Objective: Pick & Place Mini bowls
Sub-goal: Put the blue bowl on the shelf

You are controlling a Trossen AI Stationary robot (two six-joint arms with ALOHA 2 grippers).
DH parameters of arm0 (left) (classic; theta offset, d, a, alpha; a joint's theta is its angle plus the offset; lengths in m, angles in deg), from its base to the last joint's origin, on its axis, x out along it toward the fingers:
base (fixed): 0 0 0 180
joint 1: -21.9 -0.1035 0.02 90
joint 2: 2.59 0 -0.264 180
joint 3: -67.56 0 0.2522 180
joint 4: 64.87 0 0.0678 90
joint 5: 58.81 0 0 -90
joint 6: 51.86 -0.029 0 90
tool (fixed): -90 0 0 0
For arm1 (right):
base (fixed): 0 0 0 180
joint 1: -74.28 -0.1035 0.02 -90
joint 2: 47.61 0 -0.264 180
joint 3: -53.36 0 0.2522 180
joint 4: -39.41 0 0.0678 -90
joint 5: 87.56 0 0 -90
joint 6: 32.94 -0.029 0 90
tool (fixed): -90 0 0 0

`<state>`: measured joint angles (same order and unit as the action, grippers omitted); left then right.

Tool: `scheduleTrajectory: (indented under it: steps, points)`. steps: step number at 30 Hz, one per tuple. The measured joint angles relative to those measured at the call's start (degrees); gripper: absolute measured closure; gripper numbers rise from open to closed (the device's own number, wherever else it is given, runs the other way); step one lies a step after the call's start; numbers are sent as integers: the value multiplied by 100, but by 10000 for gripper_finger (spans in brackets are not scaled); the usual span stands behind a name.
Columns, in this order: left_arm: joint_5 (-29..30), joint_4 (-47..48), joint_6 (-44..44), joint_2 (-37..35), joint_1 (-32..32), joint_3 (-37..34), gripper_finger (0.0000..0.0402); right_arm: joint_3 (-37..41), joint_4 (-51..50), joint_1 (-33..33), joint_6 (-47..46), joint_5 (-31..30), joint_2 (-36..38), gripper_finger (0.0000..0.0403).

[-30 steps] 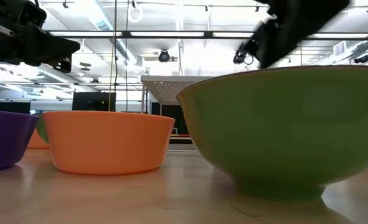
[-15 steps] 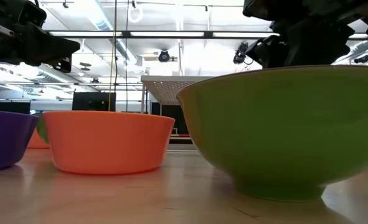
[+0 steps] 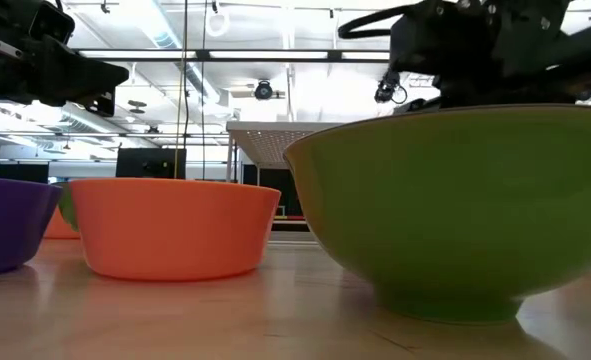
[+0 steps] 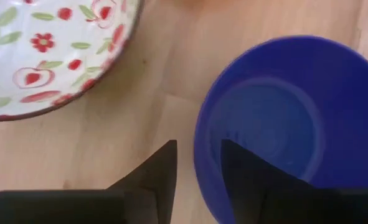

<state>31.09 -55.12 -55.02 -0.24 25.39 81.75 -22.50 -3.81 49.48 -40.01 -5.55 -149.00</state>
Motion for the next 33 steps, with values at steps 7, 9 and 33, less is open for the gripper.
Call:
scheduleTrajectory:
  steps: [7,9,33]
  points:
    - [0,-2,-2,0,0,0,396,0,27,35,4,-12,-61,324]
    - [0,0,0,0,0,0,396,0,37,35,4,-10,-60,348]
    - [0,0,0,0,0,0,396,-4176,-1409,1465,2191,-939,207,400]
